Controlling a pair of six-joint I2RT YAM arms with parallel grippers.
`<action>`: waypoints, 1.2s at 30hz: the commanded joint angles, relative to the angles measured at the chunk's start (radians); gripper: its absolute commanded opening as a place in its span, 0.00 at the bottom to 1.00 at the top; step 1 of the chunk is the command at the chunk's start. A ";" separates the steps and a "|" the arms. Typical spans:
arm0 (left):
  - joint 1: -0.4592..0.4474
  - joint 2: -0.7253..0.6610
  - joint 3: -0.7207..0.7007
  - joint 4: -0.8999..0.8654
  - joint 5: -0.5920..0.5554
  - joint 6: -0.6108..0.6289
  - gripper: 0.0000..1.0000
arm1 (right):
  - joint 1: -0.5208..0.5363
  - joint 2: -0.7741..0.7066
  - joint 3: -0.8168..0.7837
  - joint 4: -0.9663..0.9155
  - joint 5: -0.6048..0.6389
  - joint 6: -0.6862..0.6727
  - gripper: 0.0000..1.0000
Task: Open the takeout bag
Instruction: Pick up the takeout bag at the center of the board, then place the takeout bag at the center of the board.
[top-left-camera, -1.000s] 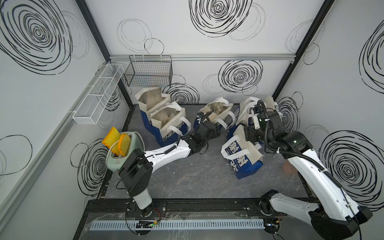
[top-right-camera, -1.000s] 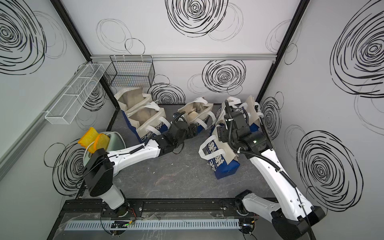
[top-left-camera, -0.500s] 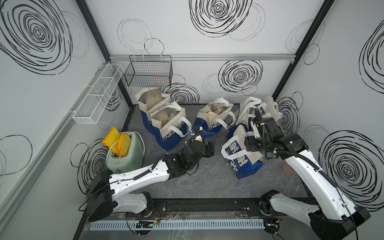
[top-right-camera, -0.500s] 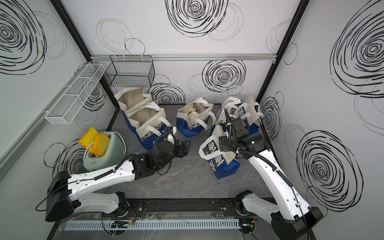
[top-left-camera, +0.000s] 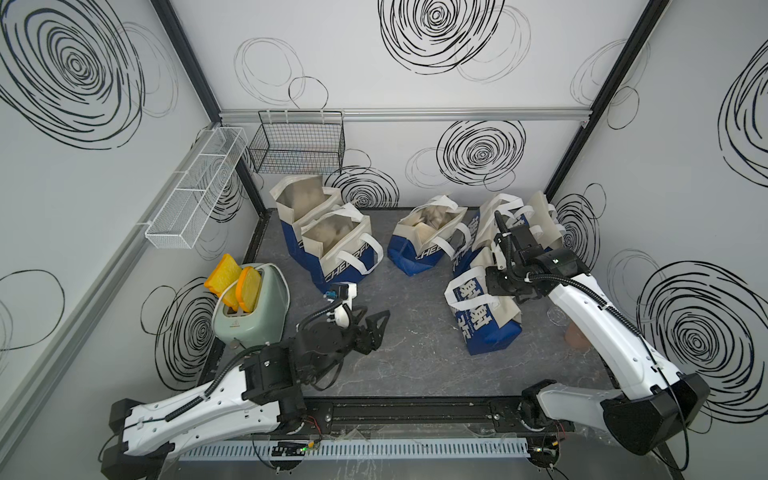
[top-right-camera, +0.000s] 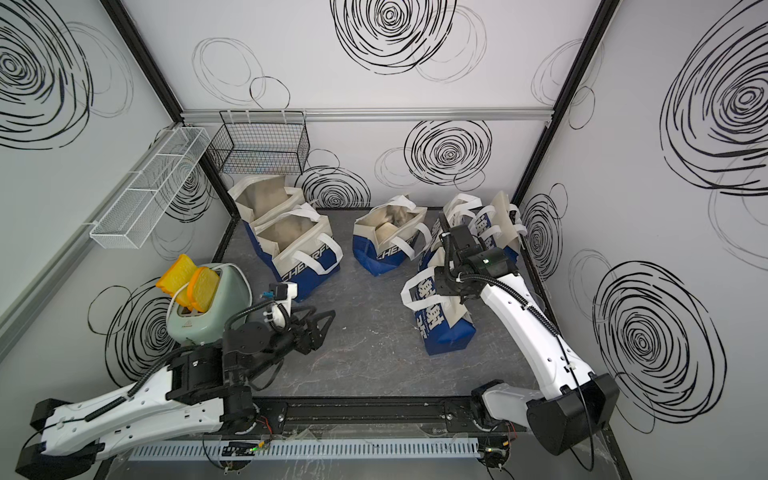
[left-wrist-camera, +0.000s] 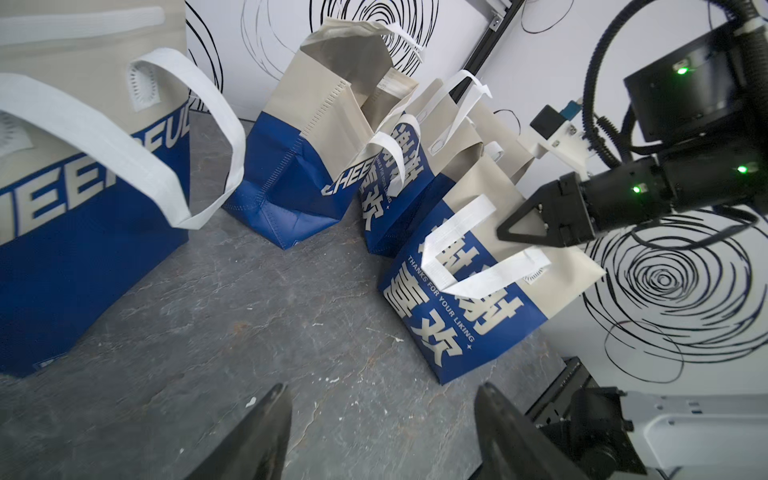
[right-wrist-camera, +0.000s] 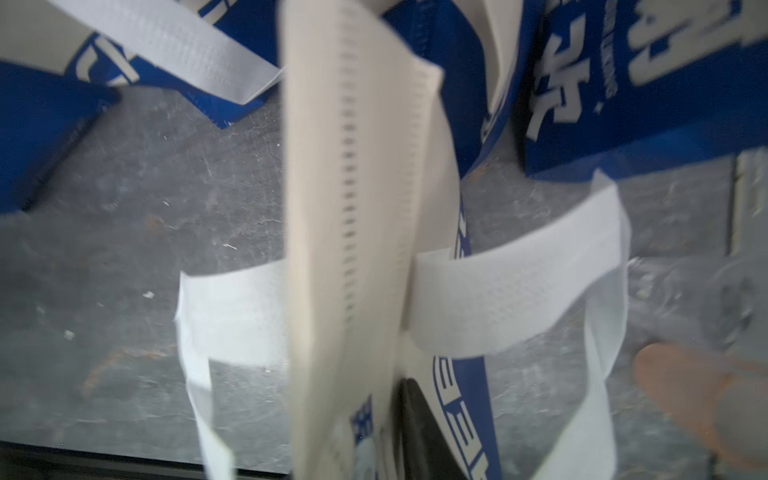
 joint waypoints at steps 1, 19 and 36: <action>-0.017 -0.092 -0.017 -0.141 -0.027 -0.033 0.72 | 0.011 0.004 0.018 -0.058 -0.083 0.129 0.04; -0.046 -0.128 0.021 -0.180 0.013 -0.005 0.67 | 0.424 0.140 0.158 0.068 0.122 0.886 0.00; -0.393 -0.037 -0.034 -0.001 -0.307 -0.049 0.61 | 0.442 0.542 0.534 -0.055 0.222 0.816 0.06</action>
